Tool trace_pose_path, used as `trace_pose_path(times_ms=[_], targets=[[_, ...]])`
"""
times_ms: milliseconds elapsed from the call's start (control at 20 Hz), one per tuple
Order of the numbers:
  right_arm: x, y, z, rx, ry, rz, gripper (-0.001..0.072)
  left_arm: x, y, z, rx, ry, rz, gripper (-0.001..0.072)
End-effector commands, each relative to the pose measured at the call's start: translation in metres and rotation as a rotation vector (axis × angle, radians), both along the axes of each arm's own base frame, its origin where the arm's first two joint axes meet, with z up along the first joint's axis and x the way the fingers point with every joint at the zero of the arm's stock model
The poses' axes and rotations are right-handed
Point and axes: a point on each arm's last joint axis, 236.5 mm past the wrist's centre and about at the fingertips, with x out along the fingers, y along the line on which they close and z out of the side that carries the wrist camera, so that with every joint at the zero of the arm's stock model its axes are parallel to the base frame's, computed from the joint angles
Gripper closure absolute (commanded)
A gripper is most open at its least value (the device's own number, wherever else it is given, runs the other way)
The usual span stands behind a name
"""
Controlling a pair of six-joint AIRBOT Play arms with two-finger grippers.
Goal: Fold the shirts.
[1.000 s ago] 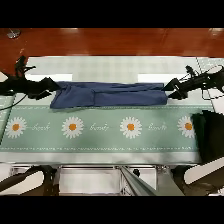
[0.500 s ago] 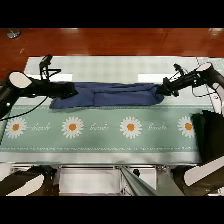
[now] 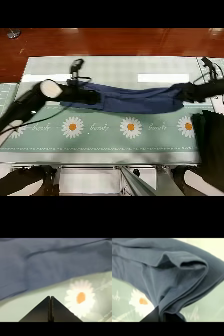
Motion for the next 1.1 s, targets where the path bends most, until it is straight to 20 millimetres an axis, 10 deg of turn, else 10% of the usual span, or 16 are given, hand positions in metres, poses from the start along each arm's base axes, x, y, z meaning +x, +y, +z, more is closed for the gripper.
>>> trace_pose_path(times_ms=[0, 350, 800, 1050], targets=[[-0.059, 0.004, 0.017, -0.062, -0.055, -0.058, 0.0687, -0.009, -0.066, -0.014, -0.010, -0.066, -0.085, 0.0676], [-0.100, 0.016, 0.037, -0.074, -0.104, -0.084, 0.0687, 0.003, -0.167, -0.066, -0.005, 0.071, -0.173, 0.0676], [-0.087, 0.023, 0.047, -0.030, -0.162, -0.106, 0.0687, -0.120, -0.258, -0.107, -0.031, 0.282, -0.414, 0.0675], [-0.086, 0.029, 0.052, 0.002, -0.169, -0.102, 0.0686, -0.046, -0.219, -0.063, -0.055, 0.234, -0.341, 0.0675]])
